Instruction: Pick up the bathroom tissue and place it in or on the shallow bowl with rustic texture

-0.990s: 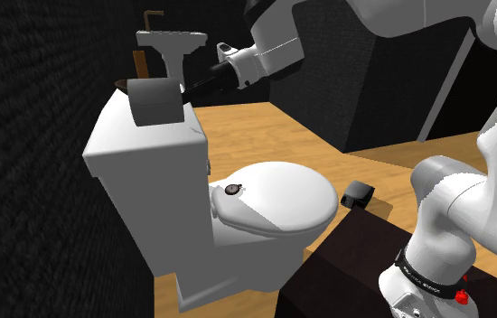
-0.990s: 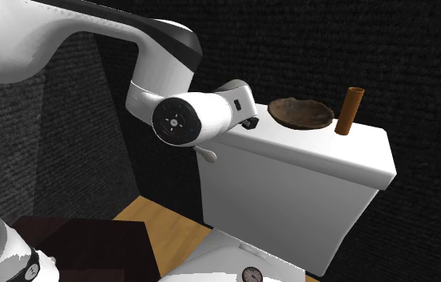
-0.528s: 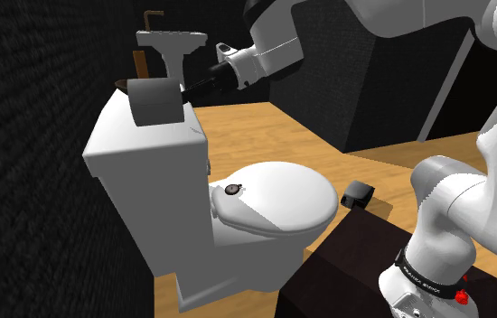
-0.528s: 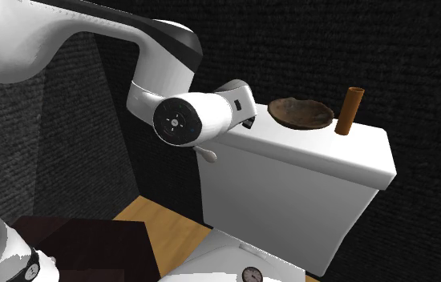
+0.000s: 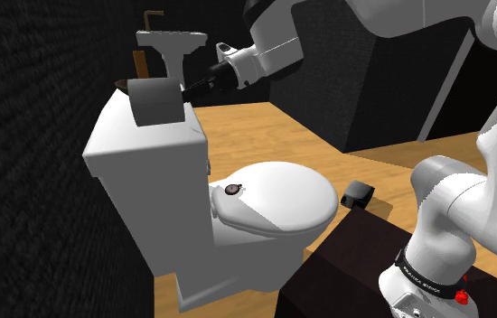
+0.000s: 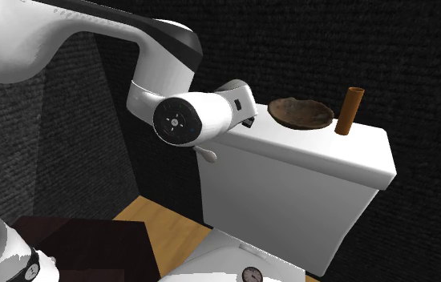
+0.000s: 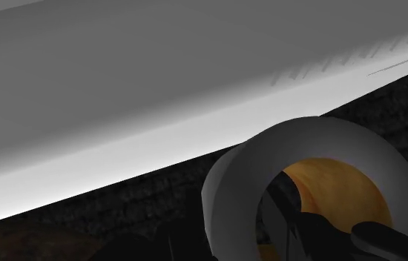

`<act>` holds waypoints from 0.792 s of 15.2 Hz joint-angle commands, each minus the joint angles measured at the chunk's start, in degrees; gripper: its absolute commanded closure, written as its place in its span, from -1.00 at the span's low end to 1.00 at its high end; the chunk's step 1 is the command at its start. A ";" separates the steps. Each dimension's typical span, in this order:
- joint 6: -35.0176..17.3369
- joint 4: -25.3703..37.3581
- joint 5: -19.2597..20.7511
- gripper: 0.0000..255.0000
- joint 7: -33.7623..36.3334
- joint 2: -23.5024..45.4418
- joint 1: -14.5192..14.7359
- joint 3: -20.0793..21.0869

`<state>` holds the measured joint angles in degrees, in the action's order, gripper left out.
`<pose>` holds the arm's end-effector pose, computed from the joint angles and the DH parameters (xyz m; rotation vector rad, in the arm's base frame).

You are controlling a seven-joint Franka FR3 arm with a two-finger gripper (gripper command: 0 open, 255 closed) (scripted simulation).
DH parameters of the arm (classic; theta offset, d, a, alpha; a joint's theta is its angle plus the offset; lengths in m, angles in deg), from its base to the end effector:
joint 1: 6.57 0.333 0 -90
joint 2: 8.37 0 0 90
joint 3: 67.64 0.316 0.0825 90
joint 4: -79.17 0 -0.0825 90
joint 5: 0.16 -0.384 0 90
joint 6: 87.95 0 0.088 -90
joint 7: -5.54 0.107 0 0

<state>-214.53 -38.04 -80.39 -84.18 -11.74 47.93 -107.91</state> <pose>0.5473 0.1665 0.5072 -1.8205 -0.9794 -1.0247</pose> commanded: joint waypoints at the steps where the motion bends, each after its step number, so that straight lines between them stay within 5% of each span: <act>1: 0.01 -0.09 0.00 1.00 -0.05 0.02 0.02 0.02; 12: -0.04 4.32 6.20 1.00 8.29 -2.73 0.01 0.93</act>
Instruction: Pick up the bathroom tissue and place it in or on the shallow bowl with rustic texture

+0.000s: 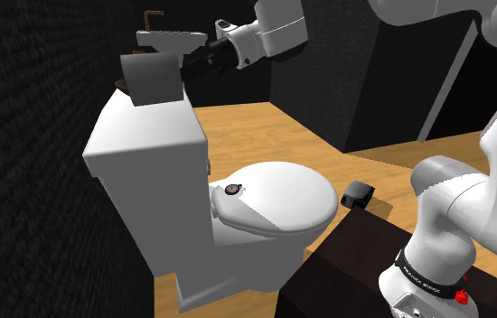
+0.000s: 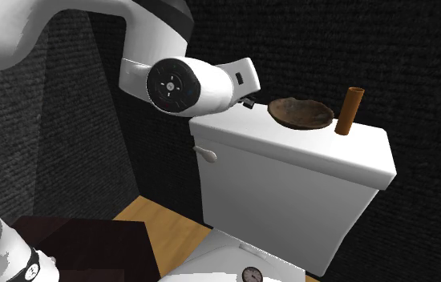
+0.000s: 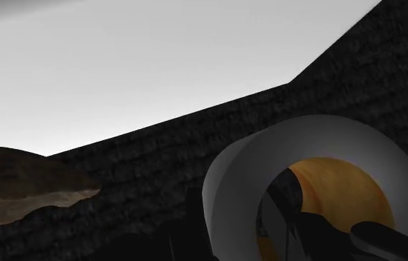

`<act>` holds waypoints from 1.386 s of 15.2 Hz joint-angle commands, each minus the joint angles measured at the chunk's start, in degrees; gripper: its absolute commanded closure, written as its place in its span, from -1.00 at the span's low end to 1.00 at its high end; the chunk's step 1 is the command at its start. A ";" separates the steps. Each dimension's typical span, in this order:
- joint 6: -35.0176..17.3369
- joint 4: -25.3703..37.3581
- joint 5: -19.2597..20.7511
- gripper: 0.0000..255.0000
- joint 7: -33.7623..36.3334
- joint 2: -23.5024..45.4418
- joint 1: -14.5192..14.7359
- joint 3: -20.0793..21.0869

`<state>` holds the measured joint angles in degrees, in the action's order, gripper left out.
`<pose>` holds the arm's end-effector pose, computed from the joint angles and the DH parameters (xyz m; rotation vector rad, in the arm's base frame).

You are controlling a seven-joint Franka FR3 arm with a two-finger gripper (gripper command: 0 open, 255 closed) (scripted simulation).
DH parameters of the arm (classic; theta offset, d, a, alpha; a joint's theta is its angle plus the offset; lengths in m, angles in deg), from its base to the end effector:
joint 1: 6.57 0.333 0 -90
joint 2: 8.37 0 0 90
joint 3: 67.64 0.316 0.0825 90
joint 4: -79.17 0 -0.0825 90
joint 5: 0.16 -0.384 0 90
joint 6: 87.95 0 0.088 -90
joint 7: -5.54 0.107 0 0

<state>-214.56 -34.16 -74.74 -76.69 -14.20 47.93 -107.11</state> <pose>0.5473 0.1668 0.5585 -1.8211 -0.9810 -1.0221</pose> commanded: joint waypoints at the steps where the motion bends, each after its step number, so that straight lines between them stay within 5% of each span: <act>1: 0.06 0.91 1.08 1.00 1.56 -0.44 -0.01 0.20; 13: 1.72 6.82 6.24 1.00 9.62 -1.46 -0.29 0.86; 17: 11.06 16.93 -0.46 1.00 7.92 9.95 -3.26 -4.16; 21: 19.94 28.58 -7.86 1.00 8.27 22.11 -10.31 -5.80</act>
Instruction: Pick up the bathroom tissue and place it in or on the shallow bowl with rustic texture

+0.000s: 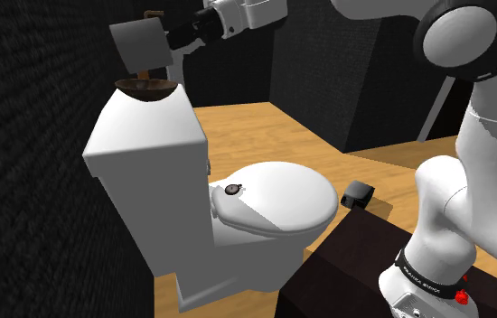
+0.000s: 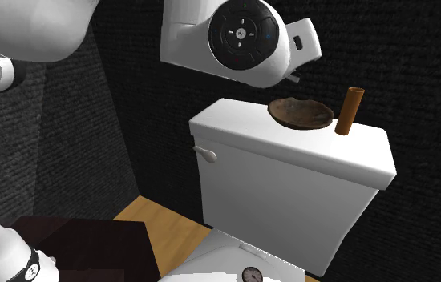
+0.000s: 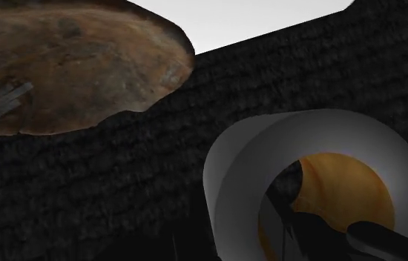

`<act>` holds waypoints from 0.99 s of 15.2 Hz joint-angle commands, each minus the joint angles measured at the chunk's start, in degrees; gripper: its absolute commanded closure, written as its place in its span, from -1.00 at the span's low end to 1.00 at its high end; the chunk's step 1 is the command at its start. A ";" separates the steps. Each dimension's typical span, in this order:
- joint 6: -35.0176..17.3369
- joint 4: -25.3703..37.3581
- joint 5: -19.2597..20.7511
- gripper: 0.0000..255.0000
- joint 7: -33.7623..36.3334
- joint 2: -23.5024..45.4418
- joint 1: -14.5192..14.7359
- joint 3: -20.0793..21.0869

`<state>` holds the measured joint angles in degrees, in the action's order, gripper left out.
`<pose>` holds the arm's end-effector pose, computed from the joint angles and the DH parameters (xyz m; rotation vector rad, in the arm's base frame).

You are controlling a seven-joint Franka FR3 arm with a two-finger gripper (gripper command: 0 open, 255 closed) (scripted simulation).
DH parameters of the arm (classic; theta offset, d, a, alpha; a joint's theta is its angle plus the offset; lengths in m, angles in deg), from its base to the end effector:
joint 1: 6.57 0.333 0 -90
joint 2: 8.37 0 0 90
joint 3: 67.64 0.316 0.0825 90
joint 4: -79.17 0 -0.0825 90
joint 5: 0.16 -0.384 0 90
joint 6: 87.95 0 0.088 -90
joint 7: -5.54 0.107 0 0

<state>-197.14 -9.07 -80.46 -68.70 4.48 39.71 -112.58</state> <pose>0.6343 0.1409 0.6218 -1.8241 -0.9780 -1.0246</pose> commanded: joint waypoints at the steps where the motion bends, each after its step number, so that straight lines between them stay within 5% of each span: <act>1: 4.40 6.74 -3.91 1.00 0.74 6.43 -4.30 -0.25; 7: 12.42 33.57 -13.88 1.00 7.70 26.06 -21.05 2.89; 15: 10.72 25.54 -13.56 1.00 1.75 24.47 -18.42 3.20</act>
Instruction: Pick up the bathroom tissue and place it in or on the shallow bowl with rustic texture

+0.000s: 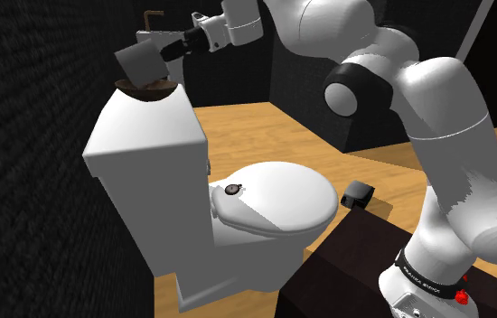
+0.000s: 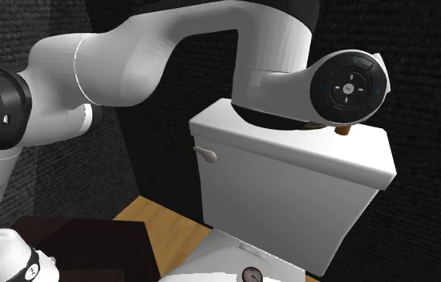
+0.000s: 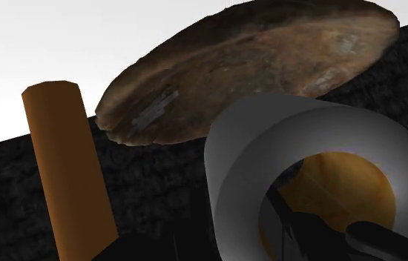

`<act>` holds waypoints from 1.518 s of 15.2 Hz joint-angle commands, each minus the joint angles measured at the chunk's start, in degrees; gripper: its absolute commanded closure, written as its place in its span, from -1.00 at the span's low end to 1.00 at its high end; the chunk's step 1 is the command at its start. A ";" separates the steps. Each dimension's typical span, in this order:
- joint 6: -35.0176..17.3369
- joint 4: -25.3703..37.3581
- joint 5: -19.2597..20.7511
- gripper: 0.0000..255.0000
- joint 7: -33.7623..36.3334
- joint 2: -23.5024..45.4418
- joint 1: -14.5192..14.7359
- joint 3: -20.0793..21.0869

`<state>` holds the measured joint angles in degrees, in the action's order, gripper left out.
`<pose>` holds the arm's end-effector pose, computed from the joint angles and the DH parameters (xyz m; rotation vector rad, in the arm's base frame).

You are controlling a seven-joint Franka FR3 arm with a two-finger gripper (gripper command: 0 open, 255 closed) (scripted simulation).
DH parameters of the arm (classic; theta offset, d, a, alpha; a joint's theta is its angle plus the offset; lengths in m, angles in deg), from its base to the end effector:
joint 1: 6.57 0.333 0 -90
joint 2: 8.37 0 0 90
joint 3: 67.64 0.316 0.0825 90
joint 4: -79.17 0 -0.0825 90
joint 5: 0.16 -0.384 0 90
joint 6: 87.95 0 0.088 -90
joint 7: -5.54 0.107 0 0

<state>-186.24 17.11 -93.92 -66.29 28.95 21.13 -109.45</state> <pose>0.7384 0.1115 0.5775 -1.8213 -0.9802 -1.0214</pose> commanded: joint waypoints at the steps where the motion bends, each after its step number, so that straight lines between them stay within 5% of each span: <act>1: -0.37 -1.48 -0.13 1.00 -1.34 -0.10 0.40 0.12; 10: -0.65 -2.87 -0.28 1.00 -2.52 -0.20 0.84 0.11; 11: -0.62 -2.45 -0.41 -1.00 -2.41 0.11 0.63 0.18; 23: 3.33 -5.71 1.22 -1.00 -3.42 -3.52 -1.05 -1.30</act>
<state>-183.07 11.49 -92.74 -69.67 25.51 20.16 -110.72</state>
